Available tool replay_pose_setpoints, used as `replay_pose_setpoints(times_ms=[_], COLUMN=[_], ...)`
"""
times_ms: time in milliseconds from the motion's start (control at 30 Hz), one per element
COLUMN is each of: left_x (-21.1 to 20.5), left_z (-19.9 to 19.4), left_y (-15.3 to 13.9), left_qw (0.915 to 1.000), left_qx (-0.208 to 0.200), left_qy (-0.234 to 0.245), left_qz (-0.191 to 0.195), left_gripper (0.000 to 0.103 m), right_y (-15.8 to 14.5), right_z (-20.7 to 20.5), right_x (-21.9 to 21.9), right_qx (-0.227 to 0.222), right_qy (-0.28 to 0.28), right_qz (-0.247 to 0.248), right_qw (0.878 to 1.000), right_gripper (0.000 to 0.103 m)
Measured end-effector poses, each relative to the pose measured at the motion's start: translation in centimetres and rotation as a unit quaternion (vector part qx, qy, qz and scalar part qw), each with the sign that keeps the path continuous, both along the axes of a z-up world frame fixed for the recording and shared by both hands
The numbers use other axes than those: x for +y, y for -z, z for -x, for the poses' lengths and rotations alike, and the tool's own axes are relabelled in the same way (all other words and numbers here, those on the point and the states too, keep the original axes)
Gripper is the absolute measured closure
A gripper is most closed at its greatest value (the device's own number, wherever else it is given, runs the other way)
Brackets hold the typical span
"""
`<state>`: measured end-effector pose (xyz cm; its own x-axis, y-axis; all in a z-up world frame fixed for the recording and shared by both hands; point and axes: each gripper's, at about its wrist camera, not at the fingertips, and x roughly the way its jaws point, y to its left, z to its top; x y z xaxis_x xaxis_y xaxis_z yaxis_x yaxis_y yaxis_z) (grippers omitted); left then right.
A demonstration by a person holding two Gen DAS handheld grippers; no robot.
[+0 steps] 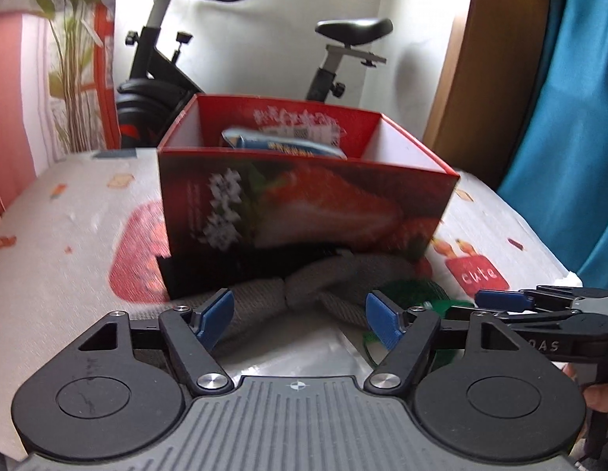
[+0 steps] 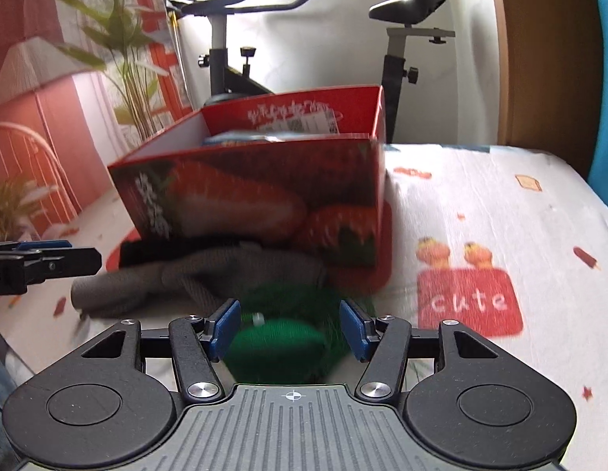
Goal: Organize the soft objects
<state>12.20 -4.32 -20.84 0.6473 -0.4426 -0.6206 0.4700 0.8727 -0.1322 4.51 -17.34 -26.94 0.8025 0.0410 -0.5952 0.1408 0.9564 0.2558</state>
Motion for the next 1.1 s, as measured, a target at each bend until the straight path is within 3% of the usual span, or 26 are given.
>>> replay_pose_setpoints(times_ms=[300,533,733,1100], left_x=[0.1,-1.1,-3.2,-7.5], left_z=[-0.2,-1.0,-1.9,-4.3], left_y=[1.1,2.0,2.9,5.3], left_qw=[0.9995,0.9973,0.9912,0.9774], left_qx=[0.029,0.065,0.102,0.151], left_qy=[-0.008,0.028,0.069,0.124], left_qz=[0.010,0.022,0.048,0.081], left_gripper=[0.038,0.045,0.050,0.051], right_y=[1.9,2.8,2.9,3.5], right_z=[1.3,0.7,0.3,-0.3], right_x=[0.8,1.3,1.6,1.8], right_qx=[0.010,0.004,-0.013,-0.014], right_qy=[-0.017,-0.043,-0.064,-0.070], right_qz=[0.006,-0.002,0.005,0.019], right_qw=[1.000,0.999,0.998,0.997], right_gripper=[0.050,0.050,0.057,0.052])
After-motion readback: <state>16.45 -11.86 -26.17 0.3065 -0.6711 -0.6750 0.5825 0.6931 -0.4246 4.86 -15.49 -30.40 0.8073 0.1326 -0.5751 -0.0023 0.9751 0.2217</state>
